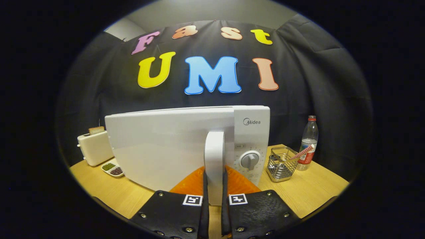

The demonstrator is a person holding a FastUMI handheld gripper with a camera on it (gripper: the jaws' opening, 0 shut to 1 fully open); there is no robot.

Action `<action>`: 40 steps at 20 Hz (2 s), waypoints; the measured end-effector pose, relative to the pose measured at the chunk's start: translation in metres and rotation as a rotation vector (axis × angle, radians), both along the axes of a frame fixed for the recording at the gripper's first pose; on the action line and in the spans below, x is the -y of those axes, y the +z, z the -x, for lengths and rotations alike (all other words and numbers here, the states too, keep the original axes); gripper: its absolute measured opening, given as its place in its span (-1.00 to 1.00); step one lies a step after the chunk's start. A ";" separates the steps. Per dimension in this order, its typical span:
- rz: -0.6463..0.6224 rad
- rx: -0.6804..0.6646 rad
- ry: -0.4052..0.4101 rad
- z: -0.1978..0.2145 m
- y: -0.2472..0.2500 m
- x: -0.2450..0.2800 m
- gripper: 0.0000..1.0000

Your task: Open the microwave, put the food inside, and close the microwave door.

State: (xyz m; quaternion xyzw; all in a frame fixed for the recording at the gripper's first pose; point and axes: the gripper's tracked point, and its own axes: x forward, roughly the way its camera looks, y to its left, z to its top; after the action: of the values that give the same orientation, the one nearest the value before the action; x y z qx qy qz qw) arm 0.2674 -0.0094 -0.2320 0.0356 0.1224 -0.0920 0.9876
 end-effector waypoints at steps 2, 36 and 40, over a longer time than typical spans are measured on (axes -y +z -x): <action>-0.005 -0.004 0.042 0.021 0.001 -0.015 -0.71; 0.101 0.030 0.207 0.156 0.011 -0.308 -0.64; 0.045 0.071 0.399 0.195 0.042 -0.329 0.47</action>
State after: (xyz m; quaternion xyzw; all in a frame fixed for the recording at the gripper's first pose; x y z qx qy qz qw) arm 0.0723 0.3197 -0.1902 -0.0082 0.0899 0.1042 0.9905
